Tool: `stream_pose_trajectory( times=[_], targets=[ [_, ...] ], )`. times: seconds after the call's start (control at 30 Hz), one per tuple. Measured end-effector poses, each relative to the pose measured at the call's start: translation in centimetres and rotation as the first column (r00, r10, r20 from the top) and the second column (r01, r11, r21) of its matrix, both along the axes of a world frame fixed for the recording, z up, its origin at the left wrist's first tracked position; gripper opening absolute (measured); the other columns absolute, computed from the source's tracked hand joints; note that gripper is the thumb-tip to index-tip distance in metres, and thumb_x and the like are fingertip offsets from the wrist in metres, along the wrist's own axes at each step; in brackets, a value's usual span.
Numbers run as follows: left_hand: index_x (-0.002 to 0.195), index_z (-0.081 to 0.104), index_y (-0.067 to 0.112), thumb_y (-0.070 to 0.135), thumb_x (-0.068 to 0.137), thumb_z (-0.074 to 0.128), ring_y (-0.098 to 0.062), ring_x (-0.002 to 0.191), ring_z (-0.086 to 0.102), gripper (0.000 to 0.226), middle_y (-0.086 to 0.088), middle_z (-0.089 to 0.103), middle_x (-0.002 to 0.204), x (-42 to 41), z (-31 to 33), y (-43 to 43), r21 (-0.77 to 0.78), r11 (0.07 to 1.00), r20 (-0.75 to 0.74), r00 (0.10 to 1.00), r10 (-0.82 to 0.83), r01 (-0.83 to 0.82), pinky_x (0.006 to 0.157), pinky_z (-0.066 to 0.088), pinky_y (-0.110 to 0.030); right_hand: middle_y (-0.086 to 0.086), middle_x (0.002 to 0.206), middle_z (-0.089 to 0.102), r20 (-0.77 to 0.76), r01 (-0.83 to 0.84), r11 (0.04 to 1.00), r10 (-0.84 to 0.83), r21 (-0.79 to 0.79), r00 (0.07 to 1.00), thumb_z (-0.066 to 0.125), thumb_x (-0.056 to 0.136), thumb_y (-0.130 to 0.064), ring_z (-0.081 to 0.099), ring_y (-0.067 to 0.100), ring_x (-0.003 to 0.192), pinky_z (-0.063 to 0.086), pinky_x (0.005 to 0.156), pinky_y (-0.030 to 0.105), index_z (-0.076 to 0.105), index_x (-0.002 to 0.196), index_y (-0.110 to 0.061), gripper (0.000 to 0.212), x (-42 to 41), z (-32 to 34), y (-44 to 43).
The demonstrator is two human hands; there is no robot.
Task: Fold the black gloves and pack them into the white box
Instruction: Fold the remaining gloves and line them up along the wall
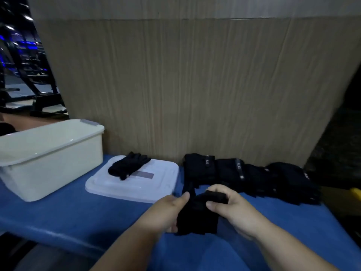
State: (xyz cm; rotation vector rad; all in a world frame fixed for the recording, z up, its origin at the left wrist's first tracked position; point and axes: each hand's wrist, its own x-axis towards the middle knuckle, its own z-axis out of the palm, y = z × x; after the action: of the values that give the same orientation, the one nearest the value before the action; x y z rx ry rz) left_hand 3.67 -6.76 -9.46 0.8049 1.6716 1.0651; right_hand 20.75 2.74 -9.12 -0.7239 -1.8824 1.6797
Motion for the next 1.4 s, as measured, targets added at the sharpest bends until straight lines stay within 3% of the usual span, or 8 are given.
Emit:
stream_pose_trajectory(
  times=[0.27,0.4,0.6,0.7,0.83,1.03,1.23,1.4],
  targets=[
    [0.106,0.058,-0.001,0.025,0.091,0.063,-0.032,0.098,0.068,0.03,-0.017,0.072,0.102,7.6,-1.4,1.2,0.151,0.989,0.301,0.953,-0.039,-0.007,0.094,0.051,-0.051,-0.009,0.115,0.059,0.141,0.212,0.964,-0.235,0.163,0.962,0.077,0.076,-0.024,0.057,0.005,0.106,0.046,0.094,0.026,0.062,0.104,-0.039,0.035,7.6,-2.6,0.5],
    [0.079,0.047,0.012,0.015,0.089,0.065,-0.021,0.069,0.063,0.021,-0.006,0.064,0.072,9.3,-1.7,2.1,0.171,0.985,0.283,0.959,-0.013,-0.037,0.06,0.053,-0.033,-0.006,0.116,0.051,0.238,0.395,0.9,-0.431,0.186,0.87,0.068,0.071,-0.061,0.054,0.01,0.105,0.043,0.084,0.026,0.049,0.109,-0.038,0.049,9.9,-2.7,0.7],
    [0.107,0.048,0.009,-0.004,0.088,0.057,-0.021,0.085,0.066,0.025,-0.011,0.068,0.102,11.8,-2.5,3.7,0.261,0.956,0.376,0.926,0.024,-0.131,0.069,0.054,-0.035,0.002,0.095,0.06,0.366,0.482,0.838,-0.545,0.254,0.755,0.041,0.055,-0.084,0.061,0.019,0.085,0.051,0.078,0.038,0.041,0.107,-0.027,0.078,12.7,-2.4,1.0],
    [0.113,0.044,0.015,-0.007,0.088,0.055,-0.023,0.091,0.066,0.035,-0.007,0.066,0.111,12.7,-2.6,4.1,0.28,0.947,0.447,0.894,0.016,-0.156,0.073,0.053,-0.037,0.004,0.066,0.063,0.342,0.494,0.86,-0.506,0.128,0.792,0.048,0.074,-0.07,0.061,0.018,0.058,0.047,0.054,0.03,0.045,0.104,-0.018,0.06,13.1,-1.9,0.9],
    [0.12,0.042,0.018,-0.007,0.083,0.061,-0.026,0.09,0.068,0.049,-0.012,0.065,0.114,13.3,-2.8,4.4,0.307,0.946,0.511,0.857,-0.069,-0.106,0.073,0.054,-0.041,0.006,0.096,0.067,0.081,0.44,0.874,-0.432,-0.207,0.898,0.063,0.086,-0.034,0.067,0.019,0.079,0.053,0.066,0.03,0.05,0.115,-0.019,0.035,12.7,-2.3,1.1],
    [0.128,0.042,0.009,0.033,0.085,0.065,-0.029,0.114,0.061,0.055,-0.016,0.064,0.123,13.3,-2.7,4.8,0.304,0.95,0.6,0.789,-0.129,-0.076,0.1,0.046,-0.054,0.002,0.099,0.068,-0.153,0.387,0.918,-0.397,-0.092,0.905,0.058,0.085,0.012,0.064,0.012,0.088,0.051,0.072,0.02,0.052,0.114,-0.022,0.045,11.8,-3.1,1.9],
    [0.118,0.04,0.027,0.015,0.091,0.062,-0.014,0.086,0.071,0.037,0.001,0.074,0.094,12.5,-3.5,5.1,0.29,0.954,0.264,0.964,-0.007,-0.072,0.073,0.056,-0.033,-0.015,0.113,0.066,-0.038,0.329,0.933,-0.327,0.143,0.944,0.062,0.086,0.005,0.064,0.007,0.102,0.052,0.088,0.03,0.05,0.119,-0.035,0.053,11.7,-3.8,2.5],
    [0.133,0.029,0.03,0.02,0.089,0.065,-0.001,0.079,0.062,0.059,0.016,0.063,0.091,12.2,-3.7,5.2,0.305,0.951,-0.385,0.919,0.081,0.044,0.069,0.05,-0.017,-0.016,0.126,0.045,0.365,0.28,0.821,-0.491,0.497,0.791,0.069,0.085,-0.025,0.057,0.009,0.103,0.05,0.091,0.027,0.043,0.132,-0.037,0.055,11.7,-3.5,2.3]
  ],
)
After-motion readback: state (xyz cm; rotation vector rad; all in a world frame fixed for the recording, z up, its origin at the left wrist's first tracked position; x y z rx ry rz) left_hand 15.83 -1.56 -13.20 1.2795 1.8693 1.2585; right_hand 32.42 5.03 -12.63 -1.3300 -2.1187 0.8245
